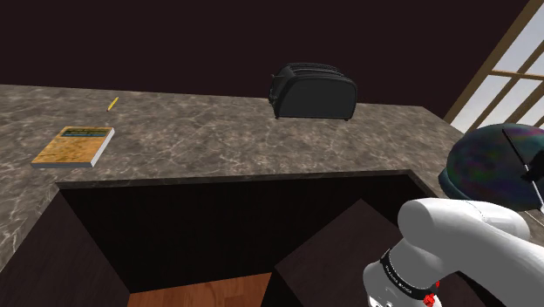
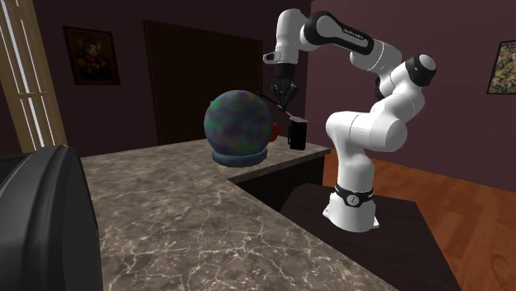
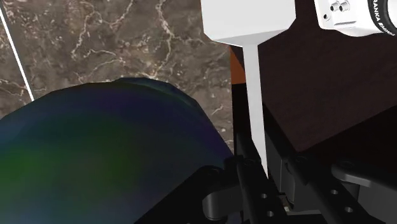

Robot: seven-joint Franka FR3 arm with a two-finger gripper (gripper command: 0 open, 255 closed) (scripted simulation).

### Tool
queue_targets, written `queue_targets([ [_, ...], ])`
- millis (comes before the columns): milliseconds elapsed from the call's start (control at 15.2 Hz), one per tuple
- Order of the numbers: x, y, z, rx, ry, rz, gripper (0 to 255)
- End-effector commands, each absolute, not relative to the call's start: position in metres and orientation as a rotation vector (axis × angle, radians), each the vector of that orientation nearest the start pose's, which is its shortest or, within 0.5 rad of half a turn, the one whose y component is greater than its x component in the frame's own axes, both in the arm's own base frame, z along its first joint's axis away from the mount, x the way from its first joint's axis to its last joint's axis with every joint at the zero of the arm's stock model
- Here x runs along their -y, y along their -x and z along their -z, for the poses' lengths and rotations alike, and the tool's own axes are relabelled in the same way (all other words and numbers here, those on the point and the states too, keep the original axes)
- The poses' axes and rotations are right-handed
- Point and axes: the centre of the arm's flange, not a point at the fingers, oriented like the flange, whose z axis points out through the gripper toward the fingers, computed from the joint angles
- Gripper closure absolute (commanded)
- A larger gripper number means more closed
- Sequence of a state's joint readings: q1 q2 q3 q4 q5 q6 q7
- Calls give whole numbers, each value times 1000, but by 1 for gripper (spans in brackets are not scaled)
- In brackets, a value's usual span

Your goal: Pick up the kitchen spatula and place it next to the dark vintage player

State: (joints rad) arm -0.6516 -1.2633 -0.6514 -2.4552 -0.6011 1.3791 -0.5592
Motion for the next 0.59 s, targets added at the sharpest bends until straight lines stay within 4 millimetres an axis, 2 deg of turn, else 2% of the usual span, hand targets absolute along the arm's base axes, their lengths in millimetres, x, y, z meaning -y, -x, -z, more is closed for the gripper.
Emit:
queue_targets([
  [0,287,98,-547,-767,3061,102,255],
  [132,291,124,-547,-767,3061,102,255],
  [198,294,146,-547,-767,3061,102,255],
  [528,294,146,-520,-767,3061,102,255],
])
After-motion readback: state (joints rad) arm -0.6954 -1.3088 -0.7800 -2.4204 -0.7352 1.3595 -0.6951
